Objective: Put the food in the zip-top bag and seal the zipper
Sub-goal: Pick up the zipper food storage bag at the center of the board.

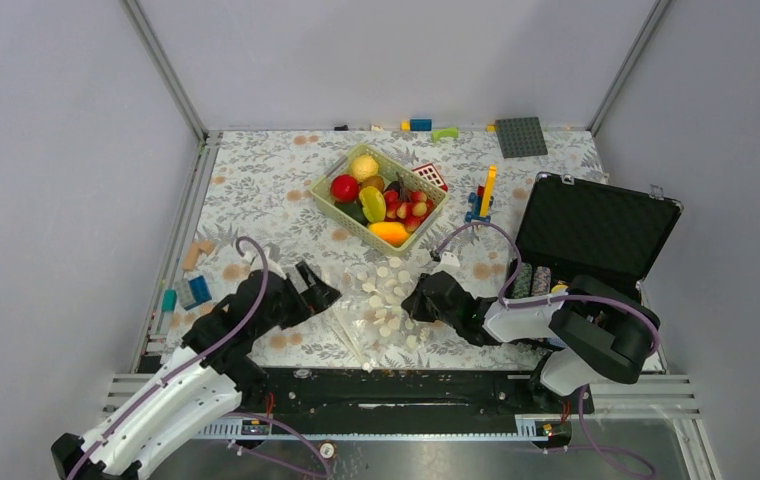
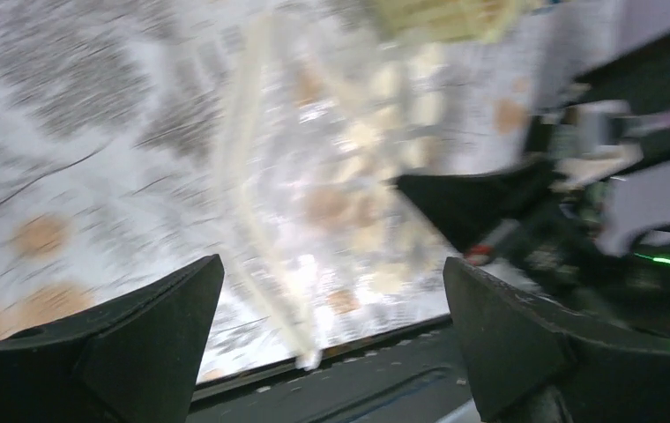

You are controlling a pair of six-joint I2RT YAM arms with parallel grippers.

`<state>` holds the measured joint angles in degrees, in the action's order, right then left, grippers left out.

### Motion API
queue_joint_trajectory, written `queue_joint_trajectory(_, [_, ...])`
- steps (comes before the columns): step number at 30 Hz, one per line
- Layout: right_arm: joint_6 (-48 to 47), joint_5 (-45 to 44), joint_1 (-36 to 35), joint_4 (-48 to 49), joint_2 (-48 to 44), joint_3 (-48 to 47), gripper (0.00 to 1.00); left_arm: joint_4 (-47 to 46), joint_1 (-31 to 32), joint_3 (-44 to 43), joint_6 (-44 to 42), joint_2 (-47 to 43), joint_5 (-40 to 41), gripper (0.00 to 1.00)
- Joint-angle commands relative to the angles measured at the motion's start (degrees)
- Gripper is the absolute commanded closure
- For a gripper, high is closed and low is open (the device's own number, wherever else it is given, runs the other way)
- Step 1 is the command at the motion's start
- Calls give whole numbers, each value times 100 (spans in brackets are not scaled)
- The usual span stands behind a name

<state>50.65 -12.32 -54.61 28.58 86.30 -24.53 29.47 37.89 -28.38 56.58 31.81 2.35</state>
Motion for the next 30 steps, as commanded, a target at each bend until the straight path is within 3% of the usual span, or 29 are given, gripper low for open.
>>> queue_joint_trajectory(1, [38, -72, 97, -401, 187, 28, 100, 1670, -35, 562, 430, -400, 814, 1])
queue_joint_trajectory(7, [98, 48, 113, -365, 237, 38, 100, 1335, -37, 1117, 741, -478, 779, 3])
queue_joint_trajectory(19, [158, 59, 152, -369, 130, 123, 100, 46, -76, 1469, 686, 644, 503, 23])
queue_joint_trajectory(23, [196, 78, 161, -370, 115, 108, 100, -214, -71, 1649, 718, 628, 392, 36])
queue_joint_trajectory(30, [240, 122, 188, -391, 171, 74, 100, -210, -73, 1845, 720, 182, 265, 40])
